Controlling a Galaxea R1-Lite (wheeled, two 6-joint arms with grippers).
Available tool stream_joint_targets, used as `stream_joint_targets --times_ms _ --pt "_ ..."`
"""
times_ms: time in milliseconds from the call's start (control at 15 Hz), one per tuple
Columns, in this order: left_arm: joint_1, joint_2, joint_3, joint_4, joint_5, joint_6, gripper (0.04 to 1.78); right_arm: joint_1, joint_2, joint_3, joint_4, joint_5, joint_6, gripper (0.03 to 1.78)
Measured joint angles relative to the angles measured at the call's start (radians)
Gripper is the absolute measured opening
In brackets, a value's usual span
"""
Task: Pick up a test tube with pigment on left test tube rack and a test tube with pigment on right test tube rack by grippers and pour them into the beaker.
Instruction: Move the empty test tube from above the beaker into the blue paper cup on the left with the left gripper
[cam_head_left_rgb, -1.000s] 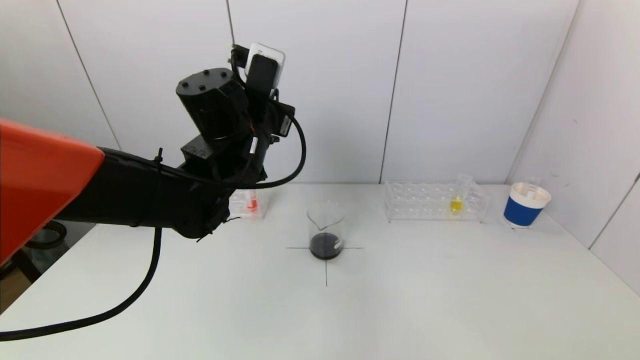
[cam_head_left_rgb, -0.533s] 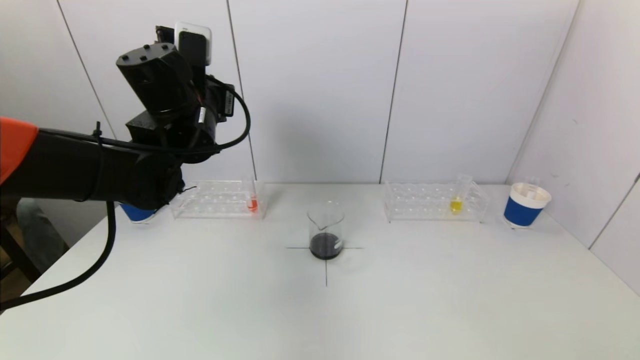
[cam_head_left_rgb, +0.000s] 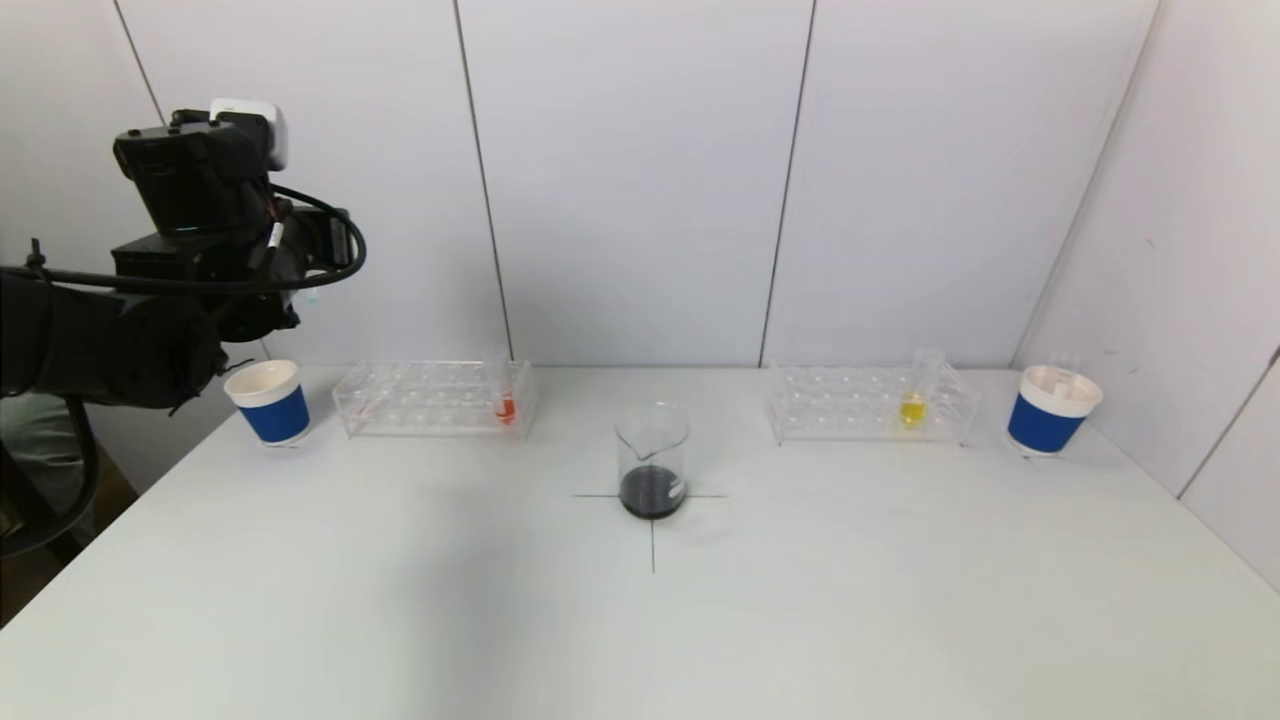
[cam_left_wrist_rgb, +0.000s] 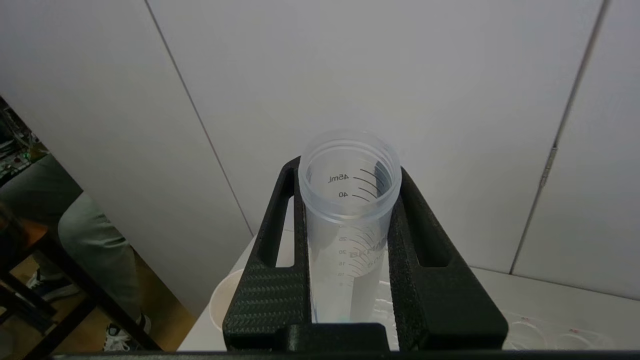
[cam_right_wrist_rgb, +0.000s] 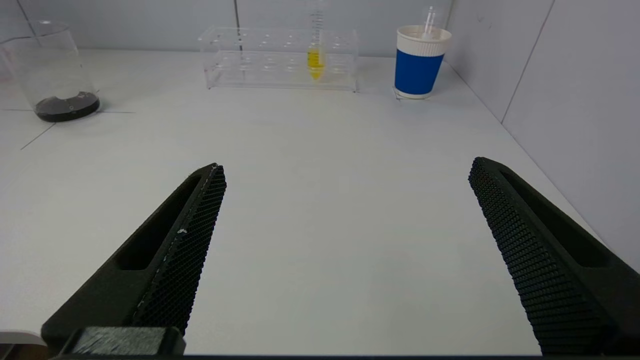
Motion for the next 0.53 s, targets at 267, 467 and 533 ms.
stream_joint_targets --times_ms 267,467,533 --pt "0.108 0.004 0.054 -0.011 -0.117 -0.04 0.45 0.0 0.0 0.0 0.0 0.0 0.0 1.77" --pt "0.194 0.03 0.079 -0.043 -0.223 -0.045 0.45 0.0 0.0 0.0 0.0 0.0 0.0 1.77" --pt "0.215 0.046 0.083 -0.066 -0.23 -0.045 0.45 0.0 0.0 0.0 0.0 0.0 0.0 1.77"
